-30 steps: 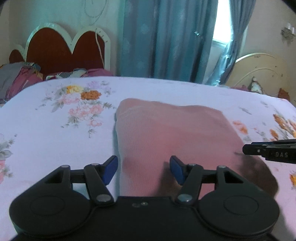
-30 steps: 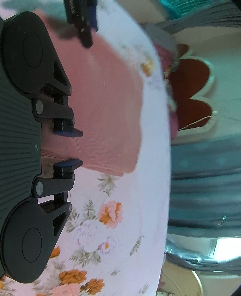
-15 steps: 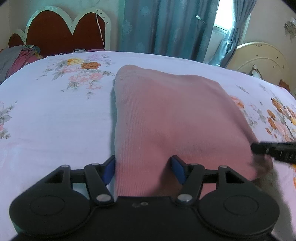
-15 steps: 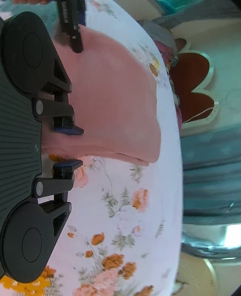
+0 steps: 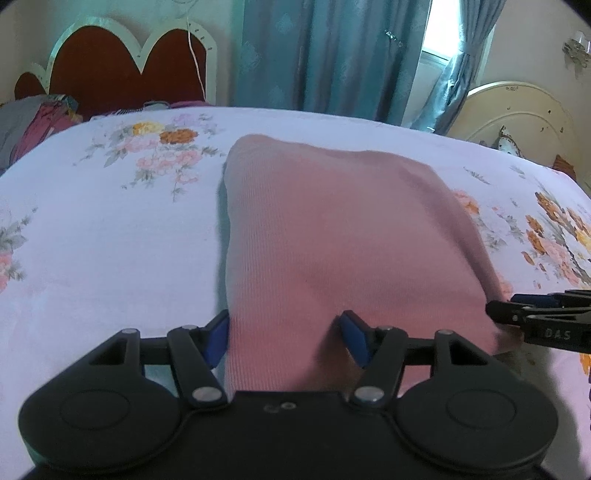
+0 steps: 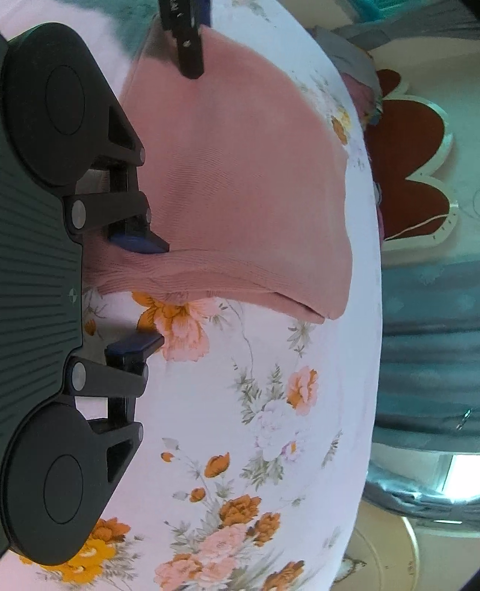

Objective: Fold small clothes

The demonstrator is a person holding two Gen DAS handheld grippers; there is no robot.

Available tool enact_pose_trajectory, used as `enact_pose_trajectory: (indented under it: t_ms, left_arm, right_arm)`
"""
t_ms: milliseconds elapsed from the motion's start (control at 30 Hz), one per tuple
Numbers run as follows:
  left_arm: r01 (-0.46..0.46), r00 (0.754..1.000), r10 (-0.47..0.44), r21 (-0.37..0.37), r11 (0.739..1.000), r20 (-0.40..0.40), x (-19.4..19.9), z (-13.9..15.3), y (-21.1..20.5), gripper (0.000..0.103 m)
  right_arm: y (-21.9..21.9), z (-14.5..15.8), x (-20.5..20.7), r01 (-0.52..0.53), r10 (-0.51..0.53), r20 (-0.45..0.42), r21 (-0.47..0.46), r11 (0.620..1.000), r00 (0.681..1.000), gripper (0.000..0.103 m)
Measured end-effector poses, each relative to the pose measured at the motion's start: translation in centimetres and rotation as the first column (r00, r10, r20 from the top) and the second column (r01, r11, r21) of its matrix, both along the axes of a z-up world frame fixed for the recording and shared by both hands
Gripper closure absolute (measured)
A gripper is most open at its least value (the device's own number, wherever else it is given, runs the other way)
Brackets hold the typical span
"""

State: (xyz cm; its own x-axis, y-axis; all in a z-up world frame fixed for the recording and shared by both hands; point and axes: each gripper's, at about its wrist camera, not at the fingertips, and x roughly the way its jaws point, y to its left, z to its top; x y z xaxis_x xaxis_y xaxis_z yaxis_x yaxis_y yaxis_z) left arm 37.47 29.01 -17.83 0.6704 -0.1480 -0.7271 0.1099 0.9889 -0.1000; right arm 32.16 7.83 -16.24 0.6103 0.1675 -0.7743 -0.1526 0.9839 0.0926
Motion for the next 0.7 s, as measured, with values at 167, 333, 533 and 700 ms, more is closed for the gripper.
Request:
enact_pose_trajectory:
  t_ms: [167,333,533,700]
  left_arm:
    - [0.003,1.0,-0.003,0.045,0.999,0.012,-0.6,0.1,-0.5,0.012]
    - [-0.009,0.999,0.011,0.062,0.998,-0.038,-0.3,-1.3,-1.3,0.007]
    - [-0.072,0.993,0.078,0.069,0.995,-0.083,-0.4,-0.5,-1.3,0.0]
    - [-0.152,0.987,0.157,0.126,0.98,-0.037,-2.4,1.3,-1.9,0.0]
  right_arm:
    - [0.5,-0.2,0.0,0.009,-0.009,0.005,-0.014,1.0,1.0,0.058]
    - [0.7,-0.1,0.2,-0.009,0.009,-0.007,-0.032,0.999,1.0,0.058]
    - [0.2,1.0,0.3,0.014,-0.014,-0.016,0.007,1.0,1.0,0.058]
    - [-0.6,3.4,-2.5,0.043,-0.048,0.042,0.106,0.993,0.998,0.058]
